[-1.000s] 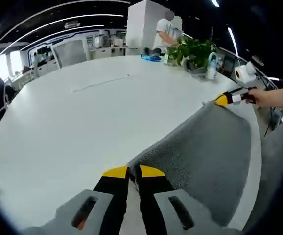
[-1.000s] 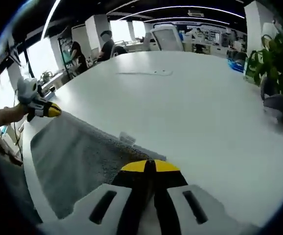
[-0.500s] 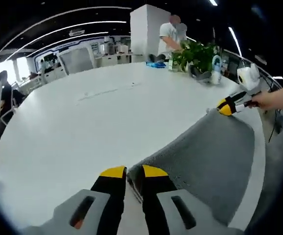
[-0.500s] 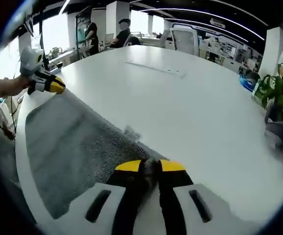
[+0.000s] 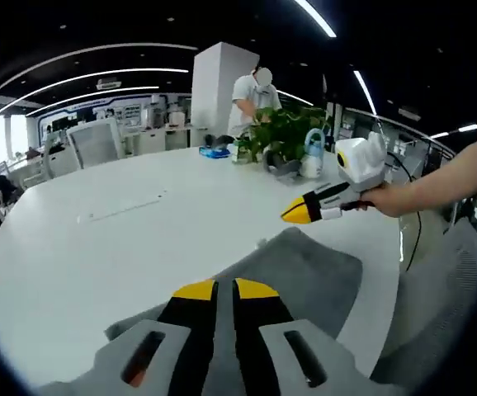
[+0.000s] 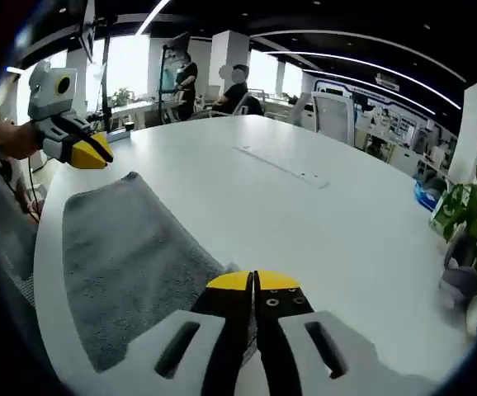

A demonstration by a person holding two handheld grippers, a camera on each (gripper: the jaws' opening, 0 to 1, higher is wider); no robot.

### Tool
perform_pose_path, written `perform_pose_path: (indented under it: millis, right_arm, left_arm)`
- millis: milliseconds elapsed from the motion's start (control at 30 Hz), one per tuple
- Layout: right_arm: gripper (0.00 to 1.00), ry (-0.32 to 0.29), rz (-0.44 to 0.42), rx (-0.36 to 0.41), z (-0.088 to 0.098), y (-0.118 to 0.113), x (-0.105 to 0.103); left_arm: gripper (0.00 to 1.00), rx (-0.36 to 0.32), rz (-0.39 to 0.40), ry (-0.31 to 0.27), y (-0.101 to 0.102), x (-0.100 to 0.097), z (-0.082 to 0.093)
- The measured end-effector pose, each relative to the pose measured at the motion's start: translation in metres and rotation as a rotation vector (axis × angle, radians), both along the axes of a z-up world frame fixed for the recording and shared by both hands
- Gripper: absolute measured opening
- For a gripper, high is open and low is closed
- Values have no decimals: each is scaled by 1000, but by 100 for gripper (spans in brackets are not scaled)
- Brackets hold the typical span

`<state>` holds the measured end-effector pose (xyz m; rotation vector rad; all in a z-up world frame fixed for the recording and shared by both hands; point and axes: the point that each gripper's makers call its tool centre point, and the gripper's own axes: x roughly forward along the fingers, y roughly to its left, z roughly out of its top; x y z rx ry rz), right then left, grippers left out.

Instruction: Fold the towel on the table until its edges align and the towel forms a compact rectangular stack.

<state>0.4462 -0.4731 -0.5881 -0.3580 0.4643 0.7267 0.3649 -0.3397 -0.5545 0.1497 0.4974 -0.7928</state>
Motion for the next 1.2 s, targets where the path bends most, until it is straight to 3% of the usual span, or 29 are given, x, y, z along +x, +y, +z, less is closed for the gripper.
perform_pose_path:
  millis: [167, 300, 400, 600, 667, 700, 733, 767, 833, 867, 900, 967, 1067, 1133, 1167, 1200]
  right_arm:
    - [0, 31, 30, 37, 7, 10, 1]
    - [0, 98, 114, -2, -8, 21, -15]
    - [0, 161, 198, -37, -26, 35, -28]
    - [0, 228, 343, -120, -42, 63, -59]
    - [0, 282, 353, -131, -47, 69, -69]
    - [0, 326, 369, -152, -51, 74, -78]
    - [0, 330, 404, -174, -53, 78, -83]
    - [0, 340, 433, -242, -59, 79, -88]
    - [0, 318, 457, -379, -71, 77, -87]
    - [0, 302, 466, -412, -72, 77, -86]
    - [0, 295, 467, -423, -71, 81, -85]
    - [0, 338, 435, -441, -72, 81, -86]
    - [0, 390, 456, -503, -74, 81, -85]
    - [0, 402, 476, -551, -75, 81, -85]
    - [0, 410, 466, -563, -75, 82, -84]
    - [0, 423, 452, -579, -75, 82, -84]
  left_arm:
    - [1, 7, -83, 1, -33, -28, -3]
    - [1, 34, -174, 73, -56, -53, -23]
    - [1, 114, -227, 107, -63, -66, -42]
    - [1, 141, -209, 158, -75, -78, -65]
    - [1, 199, -236, 152, -77, -85, -79]
    - [1, 238, -259, 154, -76, -88, -85]
    - [1, 283, -282, 133, -76, -91, -91]
    - [1, 303, -291, 118, -76, -92, -94]
    - [1, 309, -297, 107, -78, -93, -95]
    - [1, 313, -301, 97, -79, -93, -95]
    - [1, 319, -307, 84, -79, -93, -95]
    - [1, 323, -311, 79, -78, -93, -98]
    - [1, 321, -322, 76, -78, -93, -98]
    - [1, 342, -407, 112, -82, -108, -106]
    - [1, 271, -460, 134, -90, -125, -109]
    - [1, 250, -510, 116, -99, -130, -109]
